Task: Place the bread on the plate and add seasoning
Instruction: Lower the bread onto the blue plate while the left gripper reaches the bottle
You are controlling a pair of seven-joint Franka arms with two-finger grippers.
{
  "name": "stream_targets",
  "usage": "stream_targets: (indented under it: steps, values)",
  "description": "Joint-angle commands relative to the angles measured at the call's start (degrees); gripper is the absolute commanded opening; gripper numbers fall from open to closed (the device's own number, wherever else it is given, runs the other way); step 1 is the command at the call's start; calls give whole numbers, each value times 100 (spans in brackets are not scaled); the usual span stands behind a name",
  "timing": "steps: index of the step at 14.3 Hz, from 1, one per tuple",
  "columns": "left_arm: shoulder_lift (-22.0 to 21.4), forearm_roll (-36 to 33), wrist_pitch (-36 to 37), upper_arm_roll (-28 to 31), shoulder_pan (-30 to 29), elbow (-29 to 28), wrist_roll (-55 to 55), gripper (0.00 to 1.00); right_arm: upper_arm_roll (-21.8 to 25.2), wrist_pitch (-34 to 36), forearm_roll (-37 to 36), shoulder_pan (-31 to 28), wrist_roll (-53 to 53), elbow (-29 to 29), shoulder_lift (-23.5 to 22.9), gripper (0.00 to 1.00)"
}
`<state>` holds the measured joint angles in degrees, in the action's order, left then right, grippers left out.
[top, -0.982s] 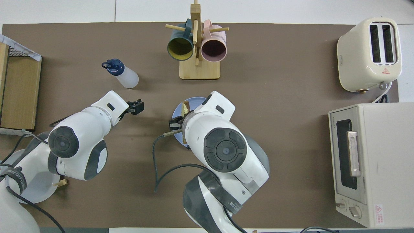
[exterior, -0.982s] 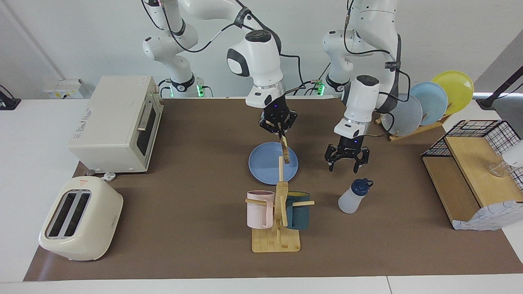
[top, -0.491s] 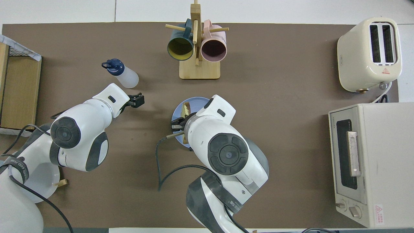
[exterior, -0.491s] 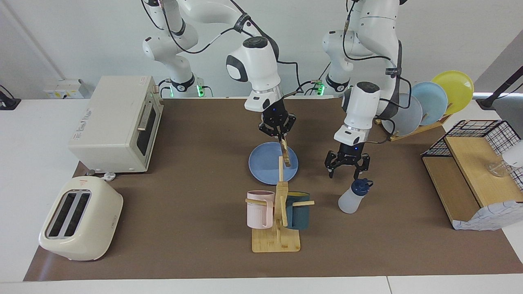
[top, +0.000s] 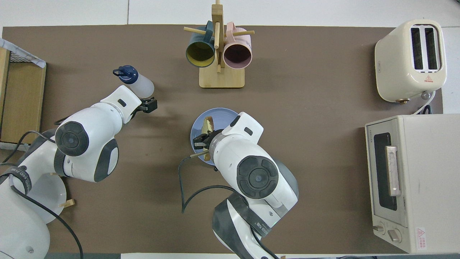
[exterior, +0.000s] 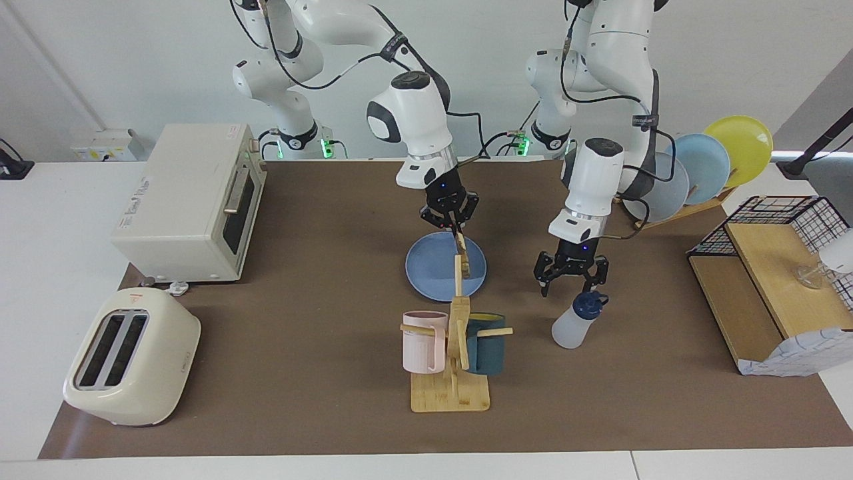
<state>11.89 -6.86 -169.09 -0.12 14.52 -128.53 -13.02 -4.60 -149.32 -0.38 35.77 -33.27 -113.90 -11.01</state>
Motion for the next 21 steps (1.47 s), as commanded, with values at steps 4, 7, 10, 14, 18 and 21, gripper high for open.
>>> stream_targets:
  steps: [4,7,10,14,18,21]
  values:
    - [348,-105,-72,1477,1455,267,-420,100,12,87,47,-88,-21,-334,187,0]
    - [445,-114,-212,1743,1729,329,-736,100,21,87,47,-105,-21,-431,222,0]
    - [507,-105,-441,1822,1730,346,-886,100,30,87,47,-150,-39,-431,222,0]
    - [542,-96,-608,1849,1730,399,-957,100,47,96,38,-176,-48,-440,222,0]
    - [656,-105,-687,1902,1773,504,-1080,100,47,52,21,-290,-74,-624,275,0]
    - [726,-105,-783,1902,1835,496,-1080,100,47,43,3,-404,-109,-729,301,0]
